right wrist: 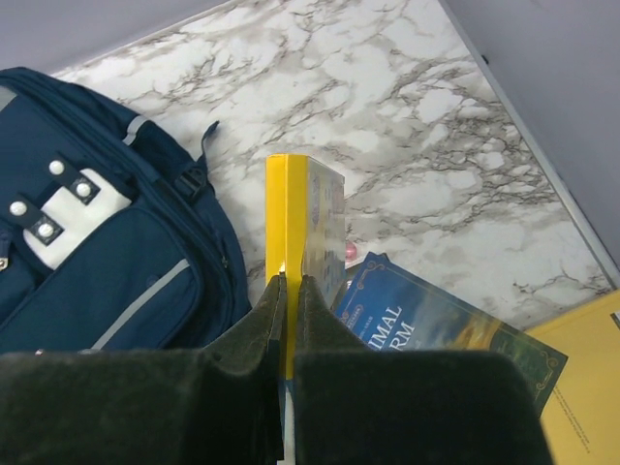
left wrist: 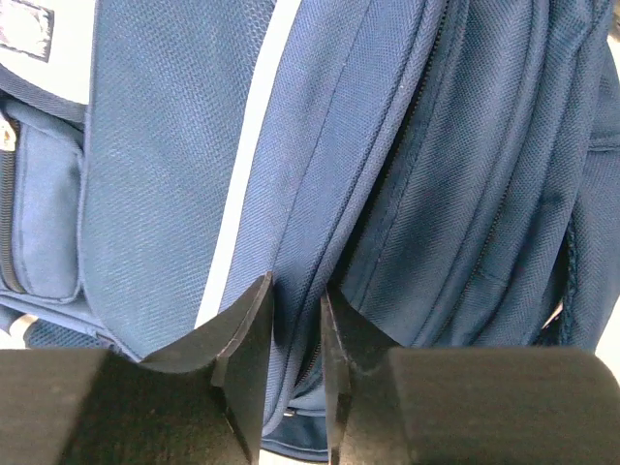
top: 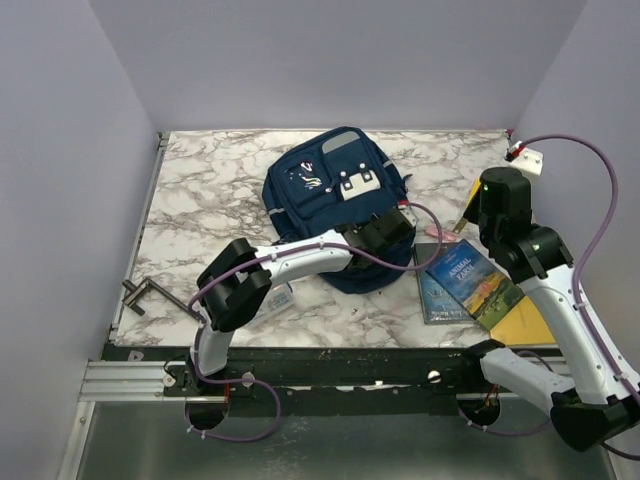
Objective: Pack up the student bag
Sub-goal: Pick up the stationery from the center of the board, then place the stationery in the student bag.
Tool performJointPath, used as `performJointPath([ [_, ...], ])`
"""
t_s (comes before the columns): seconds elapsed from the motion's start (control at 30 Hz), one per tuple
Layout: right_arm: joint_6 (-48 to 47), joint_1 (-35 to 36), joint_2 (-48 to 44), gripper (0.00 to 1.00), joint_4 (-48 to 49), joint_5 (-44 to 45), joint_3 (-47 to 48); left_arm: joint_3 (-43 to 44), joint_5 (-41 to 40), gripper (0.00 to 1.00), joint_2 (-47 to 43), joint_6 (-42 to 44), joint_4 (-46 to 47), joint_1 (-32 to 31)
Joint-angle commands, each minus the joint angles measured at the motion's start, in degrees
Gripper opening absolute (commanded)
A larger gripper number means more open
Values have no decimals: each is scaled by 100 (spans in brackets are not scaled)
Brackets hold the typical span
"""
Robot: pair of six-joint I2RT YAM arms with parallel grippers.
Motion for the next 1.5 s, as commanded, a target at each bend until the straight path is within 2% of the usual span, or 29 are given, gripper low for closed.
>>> performJointPath([
  [0.0,32,18,-268,1,-11,-595,81,105,-247,20,-471,90,-60,88],
  [0.13,332,18,-346,1,-69,-1217,101,101,157,0,-791,-81,-63,239],
  [0.3,625,14,-337,1,-189,-1915,293,0,866,0,-1325,-534,-47,488],
  [0.4,817,18,-276,1,-209,-2429,470,-79,1822,0,-1679,-773,72,799],
  [0.5,1060,18,-167,1,23,-3361,510,-215,2647,0,-1931,-1070,253,1151],
  [0.7,1829,18,40,1,844,-5181,367,-188,4269,0,-1959,-1784,392,1713],
  [0.9,2894,27,222,1,1873,-6570,50,-214,4971,0,-1909,-2208,539,2069],
  [1.07,3396,27,165,1,2594,-6740,-284,-231,5161,0,-1904,-2329,576,2243],
  [1.2,3622,27,237,1,3196,-6803,-1081,-223,5380,0,-1941,-2444,607,2353],
  [1.3,3519,27,242,1,3222,-6470,-1521,-293,5368,0,-2045,-2421,605,2356],
  [1.47,3000,2,208,1,2651,-5586,-1634,-430,5148,0,-2217,-2305,617,2365],
])
